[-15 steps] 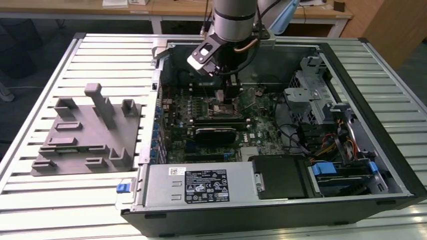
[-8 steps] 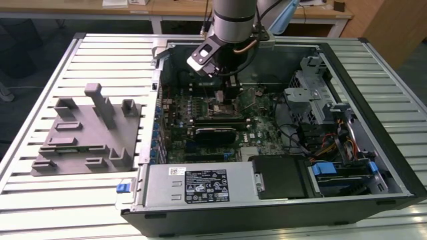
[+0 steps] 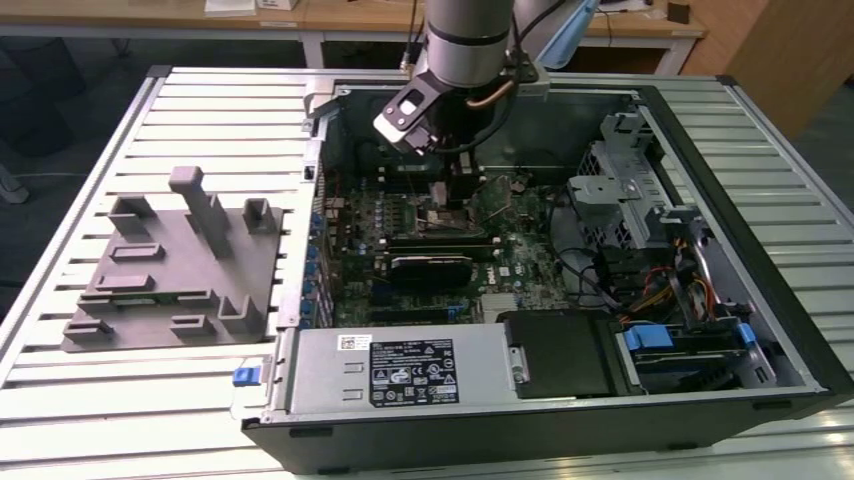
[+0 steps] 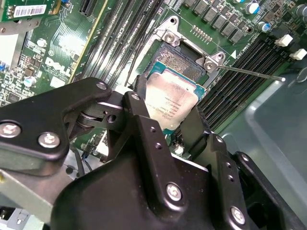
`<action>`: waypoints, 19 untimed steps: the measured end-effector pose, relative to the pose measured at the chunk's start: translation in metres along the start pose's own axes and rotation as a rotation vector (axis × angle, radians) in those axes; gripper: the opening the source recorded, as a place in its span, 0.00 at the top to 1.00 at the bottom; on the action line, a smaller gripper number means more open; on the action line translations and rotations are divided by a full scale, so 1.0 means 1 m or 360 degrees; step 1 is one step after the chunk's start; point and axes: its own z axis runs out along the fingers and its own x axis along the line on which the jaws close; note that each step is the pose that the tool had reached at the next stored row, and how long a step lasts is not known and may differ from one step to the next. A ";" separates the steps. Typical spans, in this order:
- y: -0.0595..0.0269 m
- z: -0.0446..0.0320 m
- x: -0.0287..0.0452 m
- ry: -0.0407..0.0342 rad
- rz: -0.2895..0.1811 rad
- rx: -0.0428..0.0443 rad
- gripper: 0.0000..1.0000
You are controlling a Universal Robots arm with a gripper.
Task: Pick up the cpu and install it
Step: 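Place the cpu into insertion slot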
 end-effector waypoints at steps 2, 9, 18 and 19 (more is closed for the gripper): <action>-0.0002 0.0012 0.0001 0.0000 0.0005 0.0000 0.47; -0.0004 0.0075 0.0004 0.0000 0.0018 0.0000 0.47; -0.0025 0.0159 0.0007 0.0000 0.0025 0.0000 0.47; -0.0025 0.0171 0.0008 0.0000 0.0025 0.0000 0.47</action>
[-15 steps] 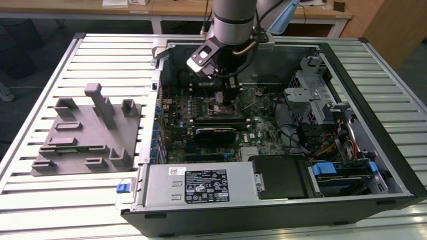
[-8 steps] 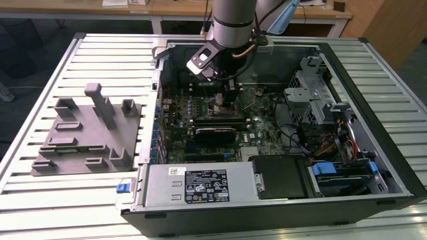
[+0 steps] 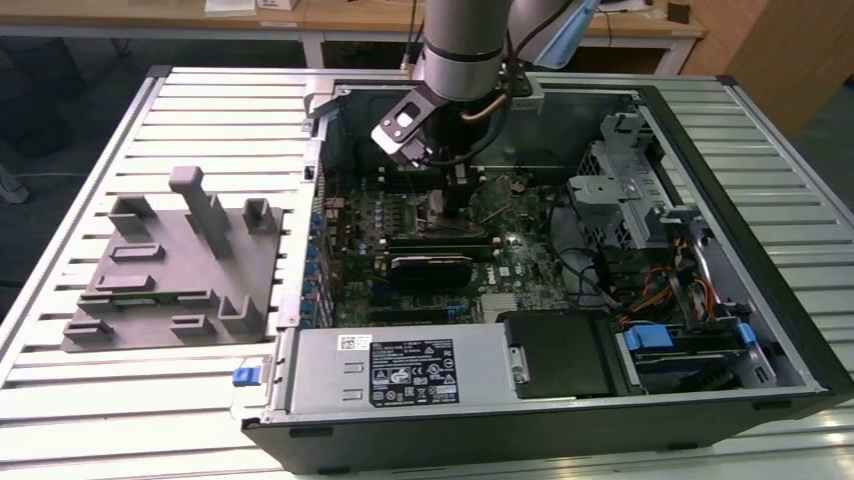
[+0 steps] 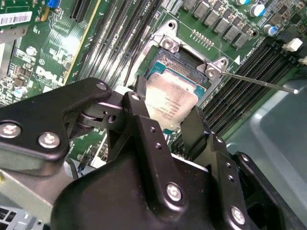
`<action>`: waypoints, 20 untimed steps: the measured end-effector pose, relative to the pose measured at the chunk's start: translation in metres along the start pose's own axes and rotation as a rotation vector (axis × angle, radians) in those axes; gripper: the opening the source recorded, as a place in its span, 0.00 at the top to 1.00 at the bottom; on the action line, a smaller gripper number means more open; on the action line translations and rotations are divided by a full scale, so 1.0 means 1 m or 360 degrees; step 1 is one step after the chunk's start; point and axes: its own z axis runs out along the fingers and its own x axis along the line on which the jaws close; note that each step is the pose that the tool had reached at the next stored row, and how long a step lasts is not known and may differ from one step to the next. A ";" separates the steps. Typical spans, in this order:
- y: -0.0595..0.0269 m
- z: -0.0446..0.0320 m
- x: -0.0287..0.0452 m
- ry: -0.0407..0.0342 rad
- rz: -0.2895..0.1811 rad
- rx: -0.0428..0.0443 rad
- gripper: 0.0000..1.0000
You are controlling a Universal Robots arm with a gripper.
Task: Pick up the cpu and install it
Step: 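Place the cpu into insertion slot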
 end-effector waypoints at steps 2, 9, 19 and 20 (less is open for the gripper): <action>0.0000 0.0023 0.0000 0.0000 0.0001 0.0000 0.47; -0.0003 0.0108 0.0001 0.0000 0.0002 0.0000 0.47; -0.0011 0.0161 0.0002 0.0000 0.0003 0.0000 0.47; -0.0011 0.0166 0.0002 0.0000 0.0003 0.0000 0.47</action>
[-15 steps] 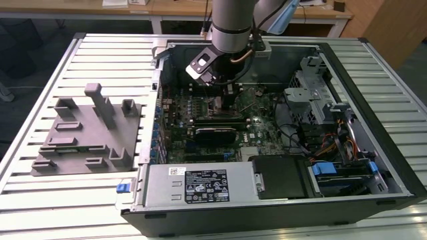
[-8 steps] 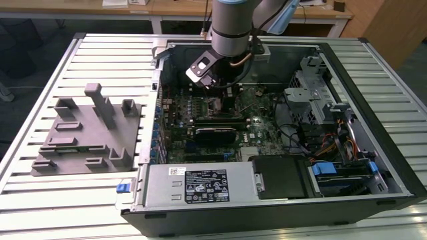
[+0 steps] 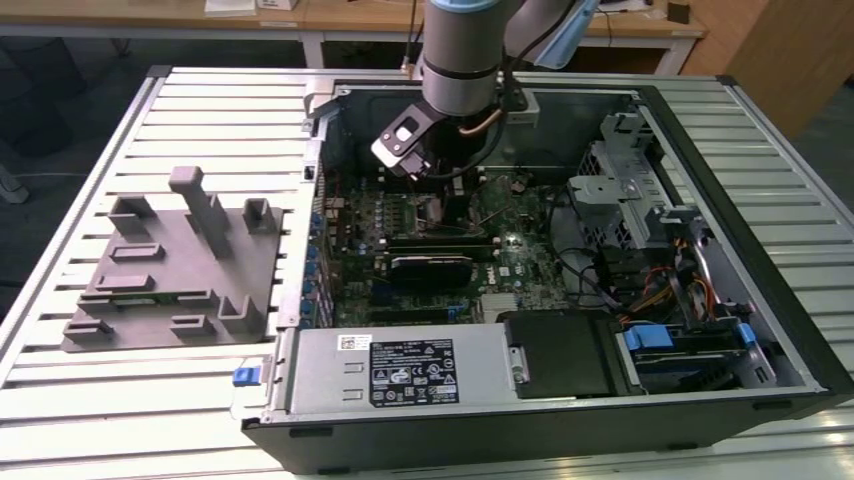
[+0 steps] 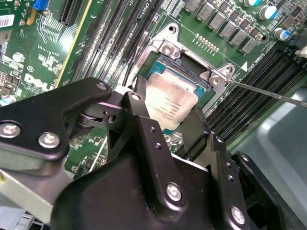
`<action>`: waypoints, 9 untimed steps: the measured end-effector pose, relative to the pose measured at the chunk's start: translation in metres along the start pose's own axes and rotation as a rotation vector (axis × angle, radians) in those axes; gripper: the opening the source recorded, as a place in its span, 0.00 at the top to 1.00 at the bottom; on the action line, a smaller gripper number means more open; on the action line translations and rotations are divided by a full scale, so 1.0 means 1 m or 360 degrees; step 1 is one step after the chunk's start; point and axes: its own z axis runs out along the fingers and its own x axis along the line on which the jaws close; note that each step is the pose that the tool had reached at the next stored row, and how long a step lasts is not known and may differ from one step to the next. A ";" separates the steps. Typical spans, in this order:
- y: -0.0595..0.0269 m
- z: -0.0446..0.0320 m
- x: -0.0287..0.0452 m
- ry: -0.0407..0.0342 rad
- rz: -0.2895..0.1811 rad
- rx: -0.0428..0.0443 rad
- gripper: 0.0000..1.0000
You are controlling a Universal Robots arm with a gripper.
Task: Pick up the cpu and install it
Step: 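Place the cpu into insertion slot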
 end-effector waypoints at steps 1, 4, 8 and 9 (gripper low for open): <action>0.0000 0.0005 0.0000 0.0000 0.0000 0.0000 0.47; -0.0001 0.0022 0.0004 0.0000 0.0000 0.0000 0.47; -0.0001 0.0044 0.0009 0.0000 0.0000 0.0000 0.47; -0.0001 0.0050 0.0010 0.0000 0.0000 0.0000 0.47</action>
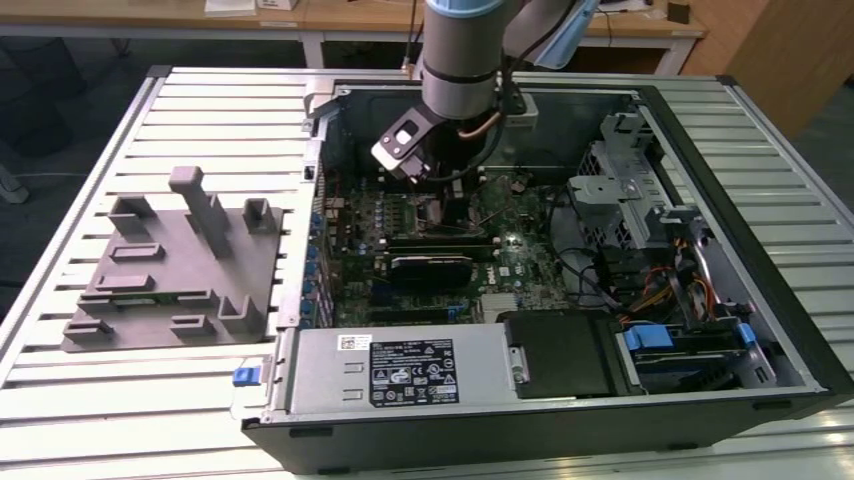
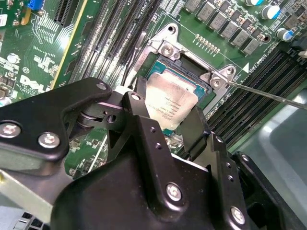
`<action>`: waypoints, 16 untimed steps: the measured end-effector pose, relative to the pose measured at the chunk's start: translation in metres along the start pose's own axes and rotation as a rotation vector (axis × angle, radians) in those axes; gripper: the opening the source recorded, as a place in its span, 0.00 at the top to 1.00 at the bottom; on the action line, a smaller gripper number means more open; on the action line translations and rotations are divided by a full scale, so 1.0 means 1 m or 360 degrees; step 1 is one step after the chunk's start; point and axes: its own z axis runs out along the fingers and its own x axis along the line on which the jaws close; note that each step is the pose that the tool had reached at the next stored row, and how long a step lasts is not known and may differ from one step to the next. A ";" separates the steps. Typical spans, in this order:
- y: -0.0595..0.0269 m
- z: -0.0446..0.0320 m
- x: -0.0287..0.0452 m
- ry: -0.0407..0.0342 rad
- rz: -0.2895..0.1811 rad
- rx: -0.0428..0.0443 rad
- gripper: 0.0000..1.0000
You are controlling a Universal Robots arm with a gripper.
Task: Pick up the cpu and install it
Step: 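Place the cpu into insertion slot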
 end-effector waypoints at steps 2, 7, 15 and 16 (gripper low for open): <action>0.0000 0.0012 0.0004 0.0000 0.0000 0.0000 0.47; 0.0001 0.0037 0.0017 0.0000 0.0000 0.0000 0.47; 0.0001 0.0038 0.0017 0.0000 0.0000 0.0000 0.47; 0.0001 0.0038 0.0017 0.0000 0.0000 0.0000 0.45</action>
